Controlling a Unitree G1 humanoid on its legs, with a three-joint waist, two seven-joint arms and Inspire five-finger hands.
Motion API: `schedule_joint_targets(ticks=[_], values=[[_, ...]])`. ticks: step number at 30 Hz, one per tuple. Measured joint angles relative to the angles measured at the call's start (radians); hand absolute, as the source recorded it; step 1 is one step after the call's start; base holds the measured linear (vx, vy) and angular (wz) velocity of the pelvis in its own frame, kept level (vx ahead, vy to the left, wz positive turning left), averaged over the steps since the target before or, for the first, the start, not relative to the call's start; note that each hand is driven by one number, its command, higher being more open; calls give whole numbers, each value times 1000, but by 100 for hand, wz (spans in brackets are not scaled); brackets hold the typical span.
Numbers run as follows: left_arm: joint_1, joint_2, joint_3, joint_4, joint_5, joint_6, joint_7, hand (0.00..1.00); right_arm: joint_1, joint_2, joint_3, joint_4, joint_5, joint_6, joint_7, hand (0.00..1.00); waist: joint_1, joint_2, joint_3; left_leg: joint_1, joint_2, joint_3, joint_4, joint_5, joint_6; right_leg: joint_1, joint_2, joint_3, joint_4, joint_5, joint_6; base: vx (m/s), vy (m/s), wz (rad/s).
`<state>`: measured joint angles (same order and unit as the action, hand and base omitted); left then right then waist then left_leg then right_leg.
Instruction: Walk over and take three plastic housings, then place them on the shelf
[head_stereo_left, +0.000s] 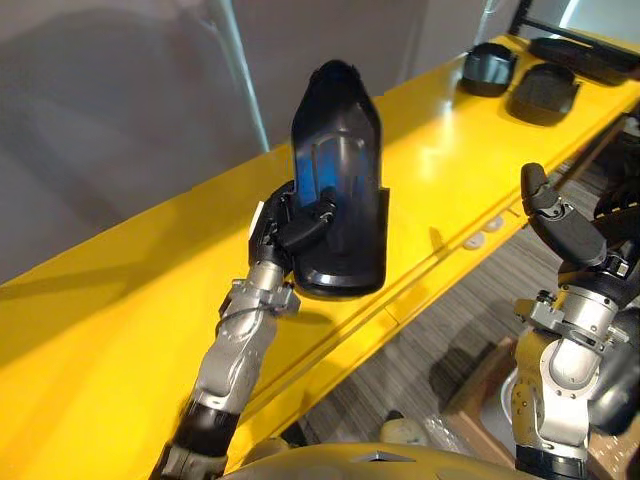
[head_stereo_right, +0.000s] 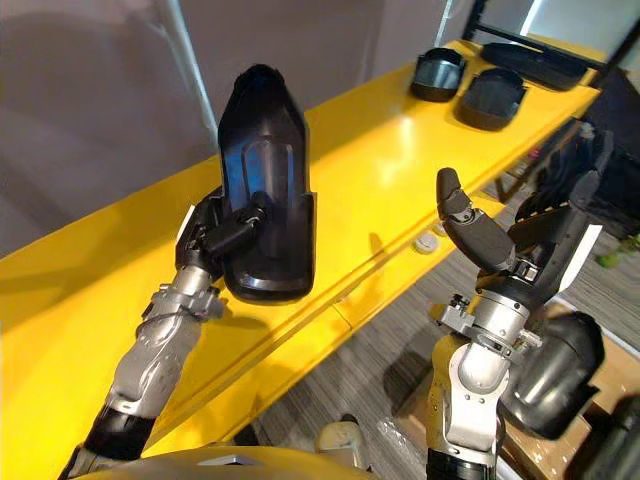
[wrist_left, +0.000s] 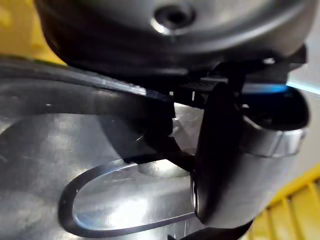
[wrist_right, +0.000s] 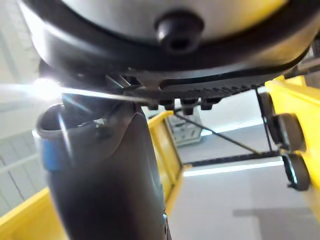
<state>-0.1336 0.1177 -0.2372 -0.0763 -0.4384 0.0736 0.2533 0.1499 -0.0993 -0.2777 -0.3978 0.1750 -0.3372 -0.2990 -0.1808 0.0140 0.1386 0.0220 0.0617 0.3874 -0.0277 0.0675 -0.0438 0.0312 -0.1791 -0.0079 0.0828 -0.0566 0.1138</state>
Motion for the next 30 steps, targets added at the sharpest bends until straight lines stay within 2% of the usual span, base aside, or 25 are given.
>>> schedule_joint_targets(ticks=[1,3,6,9,13,17,18,23,28,30], values=[[-8,-1,0,15,1,1,11,0,1,0,-1,0,0,1,4,100,-3,-1,0,2,0,2,-5,3,2,-2,2,3,0,3,3,-13,-9,-20],[-57,-3,8,114,-1,2,95,0,16,-1,-6,0,-1,17,34,100,-23,-2,0,20,1,17,-50,30,2,-12,11,16,-2,11,8,6,-12,-17],[-97,-4,42,170,-27,2,168,0,44,-2,-5,1,-1,41,78,100,-42,-4,0,24,2,22,-58,35,4,-12,18,16,-1,15,7,7,-1,-4],[-167,0,82,242,-26,0,227,0,55,-9,0,2,-2,50,123,100,-43,-4,0,26,2,28,-61,35,4,-15,21,28,-1,19,9,-13,7,-7],[-241,0,131,354,-27,-1,283,0,56,-33,29,2,-7,63,162,100,-50,-4,0,23,2,35,-61,37,2,-23,22,38,0,20,11,-28,5,-6],[-271,1,141,396,-26,-7,323,0,53,-63,68,21,-10,71,196,100,-61,-4,0,19,3,44,-62,46,8,-33,24,43,0,24,11,-21,4,-4],[-272,1,143,399,-26,-7,326,100,51,-63,73,25,-10,71,201,100,-64,-4,0,19,3,45,-62,46,7,-34,24,44,0,24,11,-7,5,-3],[-272,3,156,405,-24,-5,330,100,51,-63,77,38,-9,85,212,100,-70,-3,0,19,3,46,-62,49,8,-37,26,53,-1,30,13,-1,6,-4],[-274,-1,155,414,-30,-3,297,100,51,-63,77,38,-9,85,221,100,-70,-3,0,20,3,38,-62,56,11,-30,26,46,-2,31,14,-3,4,4],[-274,-1,151,413,-21,17,280,100,51,-63,93,38,-8,85,224,100,-69,-3,-1,20,4,34,-62,59,11,-28,26,43,-2,31,15,-15,7,5]])
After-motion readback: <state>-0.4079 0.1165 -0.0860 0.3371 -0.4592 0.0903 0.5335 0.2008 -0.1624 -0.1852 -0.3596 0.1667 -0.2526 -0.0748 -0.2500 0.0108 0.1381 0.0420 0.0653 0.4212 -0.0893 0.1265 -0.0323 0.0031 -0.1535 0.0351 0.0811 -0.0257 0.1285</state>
